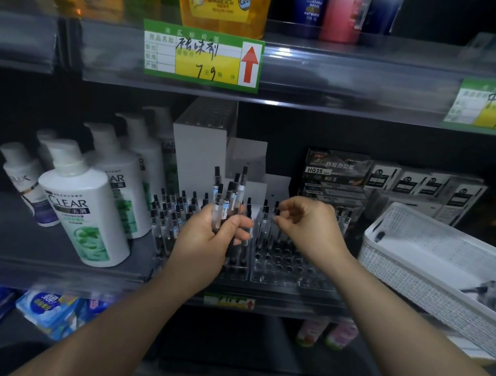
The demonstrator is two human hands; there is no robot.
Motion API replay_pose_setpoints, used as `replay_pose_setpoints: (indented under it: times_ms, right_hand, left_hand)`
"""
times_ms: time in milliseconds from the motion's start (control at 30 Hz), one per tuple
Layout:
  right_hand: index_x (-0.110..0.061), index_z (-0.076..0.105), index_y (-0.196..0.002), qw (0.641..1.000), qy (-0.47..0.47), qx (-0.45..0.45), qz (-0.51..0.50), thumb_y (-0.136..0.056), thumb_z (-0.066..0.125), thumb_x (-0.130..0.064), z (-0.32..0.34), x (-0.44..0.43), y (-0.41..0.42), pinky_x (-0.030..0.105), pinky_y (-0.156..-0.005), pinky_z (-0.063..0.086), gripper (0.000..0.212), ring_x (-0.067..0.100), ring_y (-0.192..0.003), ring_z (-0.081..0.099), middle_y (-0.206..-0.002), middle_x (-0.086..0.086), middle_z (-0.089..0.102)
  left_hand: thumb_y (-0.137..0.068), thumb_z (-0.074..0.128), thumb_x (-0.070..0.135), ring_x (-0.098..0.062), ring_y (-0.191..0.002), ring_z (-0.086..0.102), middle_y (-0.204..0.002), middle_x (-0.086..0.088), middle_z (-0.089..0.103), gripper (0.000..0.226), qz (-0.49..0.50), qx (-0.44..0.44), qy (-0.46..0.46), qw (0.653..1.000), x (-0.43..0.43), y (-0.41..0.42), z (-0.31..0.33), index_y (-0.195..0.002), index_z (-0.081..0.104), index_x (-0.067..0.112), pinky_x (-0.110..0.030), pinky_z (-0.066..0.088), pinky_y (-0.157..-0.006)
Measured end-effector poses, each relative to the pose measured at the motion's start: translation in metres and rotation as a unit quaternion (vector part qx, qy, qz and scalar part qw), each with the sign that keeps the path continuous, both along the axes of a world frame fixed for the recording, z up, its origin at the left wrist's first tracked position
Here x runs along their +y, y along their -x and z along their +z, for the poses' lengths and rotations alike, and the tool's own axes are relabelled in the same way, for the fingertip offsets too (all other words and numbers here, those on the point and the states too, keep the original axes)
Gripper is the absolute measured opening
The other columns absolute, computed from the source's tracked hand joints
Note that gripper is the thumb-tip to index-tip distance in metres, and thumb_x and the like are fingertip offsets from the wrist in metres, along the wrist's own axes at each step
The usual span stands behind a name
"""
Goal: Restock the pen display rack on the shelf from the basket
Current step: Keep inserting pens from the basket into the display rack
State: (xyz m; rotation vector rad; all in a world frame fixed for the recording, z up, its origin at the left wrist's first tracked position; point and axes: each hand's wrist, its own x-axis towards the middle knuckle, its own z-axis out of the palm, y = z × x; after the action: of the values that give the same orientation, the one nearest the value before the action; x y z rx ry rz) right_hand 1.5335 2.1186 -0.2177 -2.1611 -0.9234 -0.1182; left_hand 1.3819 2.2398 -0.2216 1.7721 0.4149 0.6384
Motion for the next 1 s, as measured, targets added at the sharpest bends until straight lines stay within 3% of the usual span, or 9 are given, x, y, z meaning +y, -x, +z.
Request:
replay_pose_setpoints:
  times_ms: [167, 300, 400, 500, 600, 733, 867, 1000]
  right_hand:
    - [-0.015, 0.073, -0.091, 0.999, -0.047, 0.018, 0.01, -0.083, 0.072, -0.015, 0.014, -0.007, 0.002, 0.008, -0.061, 0.048, 0.008, 0.001, -0.063, 0.06, -0.071, -0.01, 0.065]
    - [-0.019, 0.072, -0.09, 0.975, -0.133, 0.153, 0.092, -0.087, 0.068, -0.017, 0.033, -0.014, 0.01, 0.024, -0.061, 0.052, 0.006, 0.016, -0.064, 0.06, -0.077, 0.011, 0.07]
    - [-0.017, 0.073, -0.09, 0.952, -0.165, 0.223, 0.129, -0.085, 0.07, -0.017, 0.041, -0.017, 0.014, 0.017, -0.058, 0.046, 0.006, 0.005, -0.063, 0.058, -0.074, -0.002, 0.069]
    - [-0.012, 0.073, -0.089, 0.946, -0.163, 0.246, 0.136, -0.083, 0.071, -0.015, 0.043, -0.021, 0.013, 0.019, -0.057, 0.047, 0.006, 0.007, -0.063, 0.058, -0.071, -0.003, 0.067]
    - [-0.009, 0.072, -0.087, 0.941, -0.171, 0.257, 0.136, -0.084, 0.069, -0.011, 0.045, -0.025, 0.009, 0.02, -0.054, 0.047, 0.005, 0.007, -0.058, 0.057, -0.067, 0.0, 0.065]
    - [-0.004, 0.071, -0.087, 0.936, -0.214, 0.259, 0.101, -0.086, 0.067, -0.005, 0.053, -0.034, -0.003, 0.02, -0.054, 0.05, 0.005, 0.01, -0.056, 0.057, -0.069, 0.006, 0.066]
    - [-0.017, 0.072, -0.081, 0.967, -0.193, 0.168, 0.018, -0.086, 0.069, -0.011, 0.047, -0.04, -0.016, 0.021, -0.061, 0.054, 0.008, 0.009, -0.06, 0.064, -0.07, -0.002, 0.071]
    - [-0.019, 0.072, -0.087, 0.98, -0.153, 0.125, -0.014, -0.086, 0.069, -0.016, 0.031, -0.036, -0.018, 0.027, -0.071, 0.058, 0.005, 0.014, -0.071, 0.07, -0.076, -0.002, 0.073]
  left_hand:
    - [-0.097, 0.054, 0.02, -0.017, -0.086, 0.071, -0.088, 0.004, 0.075, 0.015, -0.016, 0.016, 0.016, 1.0, -0.007, -0.003, -0.004, -0.094, 0.067, 0.028, -0.05, 0.053, -0.088]
    - [-0.097, 0.054, 0.013, -0.015, -0.083, 0.071, -0.088, 0.004, 0.076, 0.019, -0.034, 0.032, 0.023, 0.999, -0.017, -0.008, -0.006, -0.095, 0.067, 0.026, -0.048, 0.055, -0.087]
    - [-0.097, 0.054, 0.012, -0.011, -0.081, 0.071, -0.086, 0.007, 0.075, 0.019, -0.05, 0.046, 0.027, 0.997, -0.024, -0.01, -0.006, -0.095, 0.066, 0.026, -0.044, 0.056, -0.086]
    - [-0.097, 0.054, 0.013, -0.01, -0.081, 0.071, -0.087, 0.007, 0.075, 0.017, -0.065, 0.055, 0.021, 0.996, -0.028, -0.012, -0.006, -0.096, 0.065, 0.025, -0.042, 0.057, -0.086]
    - [-0.097, 0.053, 0.016, -0.007, -0.083, 0.07, -0.088, 0.007, 0.075, 0.017, -0.063, 0.051, 0.008, 0.997, -0.028, -0.013, -0.006, -0.095, 0.066, 0.027, -0.038, 0.057, -0.084]
    - [-0.098, 0.051, 0.018, 0.005, -0.088, 0.067, -0.094, 0.013, 0.072, 0.021, -0.033, 0.023, 0.006, 0.999, -0.026, -0.012, 0.0, -0.098, 0.061, 0.037, -0.02, 0.053, -0.086]
    - [-0.1, 0.048, 0.019, -0.004, -0.095, 0.068, -0.096, 0.011, 0.073, 0.019, -0.01, -0.009, 0.001, 1.0, -0.019, -0.009, 0.003, -0.109, 0.062, 0.028, -0.036, 0.053, -0.094]
    - [-0.101, 0.045, 0.02, -0.006, -0.092, 0.069, -0.097, 0.009, 0.073, 0.022, -0.013, -0.019, -0.013, 1.0, -0.017, -0.007, 0.005, -0.115, 0.062, 0.021, -0.038, 0.053, -0.092]
